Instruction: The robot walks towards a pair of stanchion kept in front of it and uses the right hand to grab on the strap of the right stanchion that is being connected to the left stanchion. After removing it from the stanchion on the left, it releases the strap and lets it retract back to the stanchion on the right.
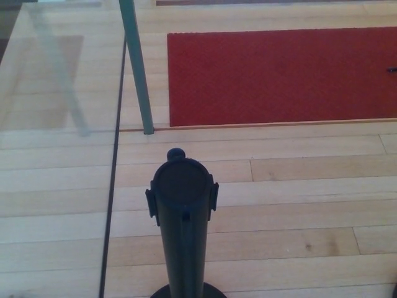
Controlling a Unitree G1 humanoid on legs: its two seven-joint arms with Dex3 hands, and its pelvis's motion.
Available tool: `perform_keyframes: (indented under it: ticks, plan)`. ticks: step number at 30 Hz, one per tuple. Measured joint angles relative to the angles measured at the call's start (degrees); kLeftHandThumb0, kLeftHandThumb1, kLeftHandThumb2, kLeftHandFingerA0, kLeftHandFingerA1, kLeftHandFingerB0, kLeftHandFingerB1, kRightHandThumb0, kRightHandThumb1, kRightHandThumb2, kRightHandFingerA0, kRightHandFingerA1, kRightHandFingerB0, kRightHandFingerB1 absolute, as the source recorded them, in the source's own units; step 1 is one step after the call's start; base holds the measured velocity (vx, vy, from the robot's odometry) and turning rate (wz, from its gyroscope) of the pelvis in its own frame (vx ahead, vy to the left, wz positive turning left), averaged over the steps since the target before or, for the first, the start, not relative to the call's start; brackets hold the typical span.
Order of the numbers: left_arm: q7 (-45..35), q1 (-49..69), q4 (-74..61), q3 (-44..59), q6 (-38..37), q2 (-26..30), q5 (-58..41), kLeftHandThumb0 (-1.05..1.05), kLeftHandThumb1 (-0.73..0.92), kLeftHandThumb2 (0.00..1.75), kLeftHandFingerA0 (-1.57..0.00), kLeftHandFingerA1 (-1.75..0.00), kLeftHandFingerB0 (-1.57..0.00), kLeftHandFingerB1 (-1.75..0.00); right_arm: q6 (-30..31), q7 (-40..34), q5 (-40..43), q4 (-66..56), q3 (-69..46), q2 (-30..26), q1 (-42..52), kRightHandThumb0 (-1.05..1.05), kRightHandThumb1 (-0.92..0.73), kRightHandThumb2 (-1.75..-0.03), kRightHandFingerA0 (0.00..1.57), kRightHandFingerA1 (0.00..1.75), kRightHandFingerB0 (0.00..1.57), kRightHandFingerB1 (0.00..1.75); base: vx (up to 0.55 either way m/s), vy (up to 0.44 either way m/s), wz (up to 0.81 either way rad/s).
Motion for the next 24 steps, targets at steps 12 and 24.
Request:
perform_keyframes:
  ticks: [12, 24]
  plan:
    - [0.0, 0.0, 0.1, -0.8, 0.0, 0.2, 0.5, -0.30, -0.40, 1.75, -1.57, -0.90, -1.47, -0.71, -3.0, -3.5, 0.4, 3.7, -1.2, -1.1, -1.9, -0.07, -0.75, -0.63, 0.97, 0.58, 0.70, 0.43, 0.00, 0.000, 0.00]
    - [-0.1, -0.3, 0.0, -0.7, 0.0, 0.2, 0.8, -0.42, -0.32, 1.60, -1.57, -0.99, -1.52, -0.81, -4.3, -4.4, 0.4, 4.3, -0.4, -1.5, -2.5, -0.04, -0.76, -0.65, 0.99, 0.65, 0.75, 0.45, 0.00, 0.000, 0.00]
